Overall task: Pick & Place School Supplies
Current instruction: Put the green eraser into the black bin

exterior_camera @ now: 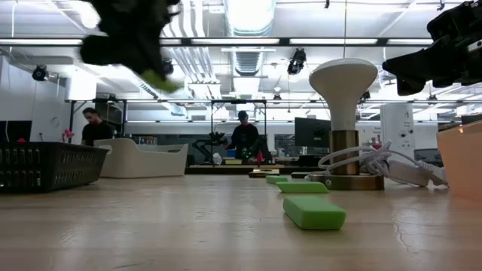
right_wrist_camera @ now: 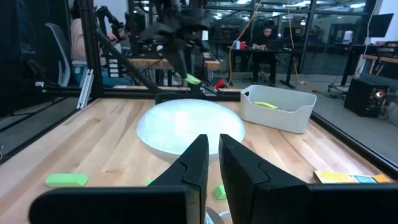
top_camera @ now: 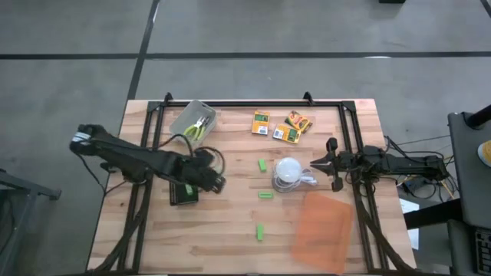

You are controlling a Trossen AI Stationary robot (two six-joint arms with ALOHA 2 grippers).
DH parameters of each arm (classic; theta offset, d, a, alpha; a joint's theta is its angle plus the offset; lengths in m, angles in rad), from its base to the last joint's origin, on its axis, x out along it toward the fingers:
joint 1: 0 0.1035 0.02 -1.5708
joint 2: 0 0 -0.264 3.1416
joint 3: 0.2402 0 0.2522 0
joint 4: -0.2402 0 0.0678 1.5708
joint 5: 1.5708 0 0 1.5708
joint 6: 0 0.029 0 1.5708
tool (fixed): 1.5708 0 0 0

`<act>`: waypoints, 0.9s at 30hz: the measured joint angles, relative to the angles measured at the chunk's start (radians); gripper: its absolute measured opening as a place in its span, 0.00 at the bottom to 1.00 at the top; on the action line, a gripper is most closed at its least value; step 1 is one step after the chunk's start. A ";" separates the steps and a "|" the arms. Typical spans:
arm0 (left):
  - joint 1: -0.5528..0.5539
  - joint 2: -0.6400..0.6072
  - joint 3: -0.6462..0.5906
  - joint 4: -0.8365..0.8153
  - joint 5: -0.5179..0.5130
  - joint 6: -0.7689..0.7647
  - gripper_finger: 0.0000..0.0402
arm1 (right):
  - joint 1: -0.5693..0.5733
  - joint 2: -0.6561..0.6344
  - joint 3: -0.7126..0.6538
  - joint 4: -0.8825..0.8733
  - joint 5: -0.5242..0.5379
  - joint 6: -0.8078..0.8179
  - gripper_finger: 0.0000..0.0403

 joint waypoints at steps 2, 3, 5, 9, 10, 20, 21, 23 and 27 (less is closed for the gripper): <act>-0.004 -0.029 0.000 -0.117 0.033 -0.150 0.25 | 0.000 0.000 0.000 0.000 0.000 0.000 0.09; -0.006 -0.038 0.000 -0.176 0.055 -0.229 0.25 | 0.000 0.000 0.000 0.000 0.000 0.000 0.09; -0.009 -0.051 0.000 -0.289 0.115 -0.394 0.25 | 0.000 0.000 0.000 -0.001 0.000 0.000 0.09; -0.014 -0.056 -0.002 -0.459 0.200 -0.677 0.25 | 0.000 0.000 0.000 0.000 0.000 0.000 0.09; -0.017 -0.056 -0.004 -0.481 0.203 -0.707 0.25 | 0.000 0.000 0.000 0.000 0.000 0.000 0.09; -0.022 -0.055 -0.156 -0.381 0.191 -0.786 0.25 | 0.000 0.000 0.000 0.000 0.000 0.000 0.09; -0.023 -0.055 -0.175 -0.360 0.201 -0.803 0.25 | 0.000 0.000 0.000 -0.001 0.000 0.000 0.09; -0.025 -0.055 -0.209 -0.314 0.223 -0.833 0.25 | 0.000 0.000 0.000 0.000 0.000 0.000 0.09; -0.032 -0.055 -0.270 -0.234 0.241 -0.866 0.25 | 0.000 0.000 0.000 0.000 0.000 0.000 0.09</act>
